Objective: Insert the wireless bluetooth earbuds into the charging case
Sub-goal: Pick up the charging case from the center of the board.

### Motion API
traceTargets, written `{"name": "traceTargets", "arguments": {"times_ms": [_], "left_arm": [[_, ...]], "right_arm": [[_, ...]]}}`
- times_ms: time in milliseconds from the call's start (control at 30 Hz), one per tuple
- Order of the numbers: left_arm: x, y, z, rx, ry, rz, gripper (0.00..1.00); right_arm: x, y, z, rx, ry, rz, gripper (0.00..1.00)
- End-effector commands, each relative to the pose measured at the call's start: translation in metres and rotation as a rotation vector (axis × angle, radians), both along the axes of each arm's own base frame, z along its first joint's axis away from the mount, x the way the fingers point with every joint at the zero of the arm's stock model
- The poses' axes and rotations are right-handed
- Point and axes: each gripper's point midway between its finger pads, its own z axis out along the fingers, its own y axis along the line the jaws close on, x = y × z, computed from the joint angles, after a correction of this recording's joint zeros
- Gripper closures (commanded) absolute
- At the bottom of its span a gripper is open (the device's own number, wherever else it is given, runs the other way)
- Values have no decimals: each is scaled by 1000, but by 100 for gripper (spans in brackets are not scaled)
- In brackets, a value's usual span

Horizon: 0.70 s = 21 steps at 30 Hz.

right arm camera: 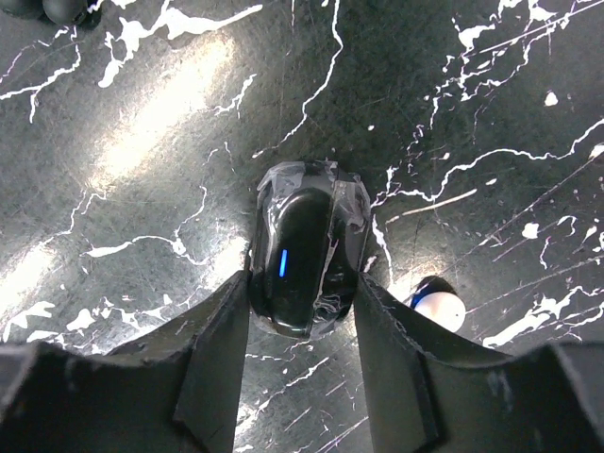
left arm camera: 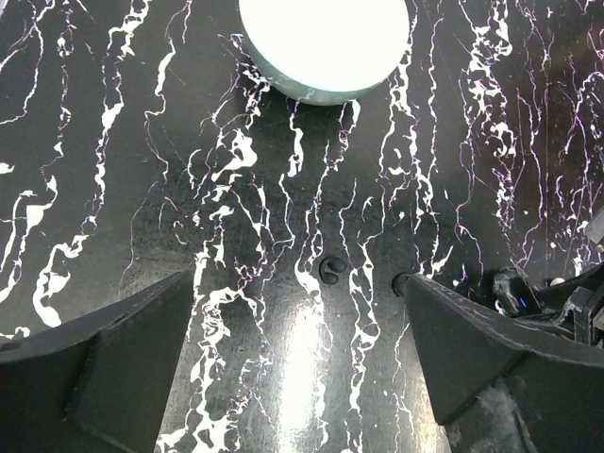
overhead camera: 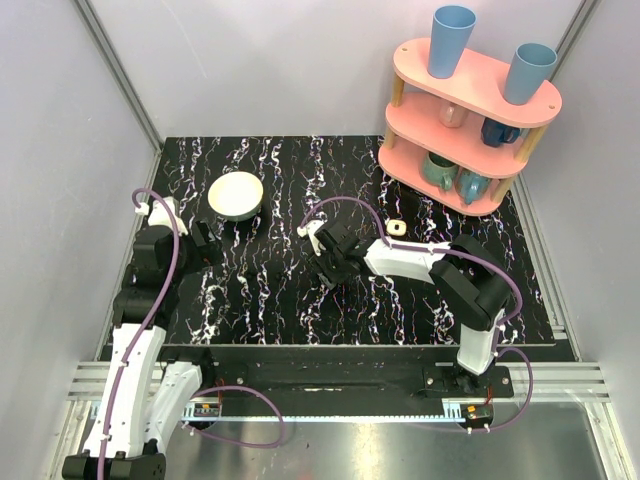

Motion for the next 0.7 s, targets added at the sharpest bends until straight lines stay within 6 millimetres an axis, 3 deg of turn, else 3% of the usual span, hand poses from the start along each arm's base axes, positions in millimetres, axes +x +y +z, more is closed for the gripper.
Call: {"name": "traceTargets", "arguments": {"times_ms": [0, 100, 133, 333, 367, 400, 533, 567, 667], "left_arm": [[4, -6, 10, -20, -31, -28, 1], [4, -19, 7, -67, -21, -83, 1], [5, -20, 5, -77, -16, -82, 1], [5, -26, 2, -108, 2, -101, 1], [5, -30, 2, -109, 3, -125, 1], [5, -33, 1, -115, 7, -146, 1], [-1, -68, 0, -207, 23, -340, 1], [-2, -74, 0, -242, 31, -358, 1], [-9, -104, 2, -388, 22, -491, 1]], "right_arm": [[9, 8, 7, 13, -61, 11, 50], [8, 8, 6, 12, -58, 14, 52], [8, 8, 6, 13, -59, 17, 59], [9, 9, 15, 25, -79, 29, 68], [10, 12, 27, 49, -90, 32, 84], [2, 17, 36, 81, -70, 65, 87], [-13, 32, 104, 206, -159, 152, 91], [-16, 33, 132, 252, -211, 162, 91], [-27, 33, 169, 293, -303, 216, 91]]}}
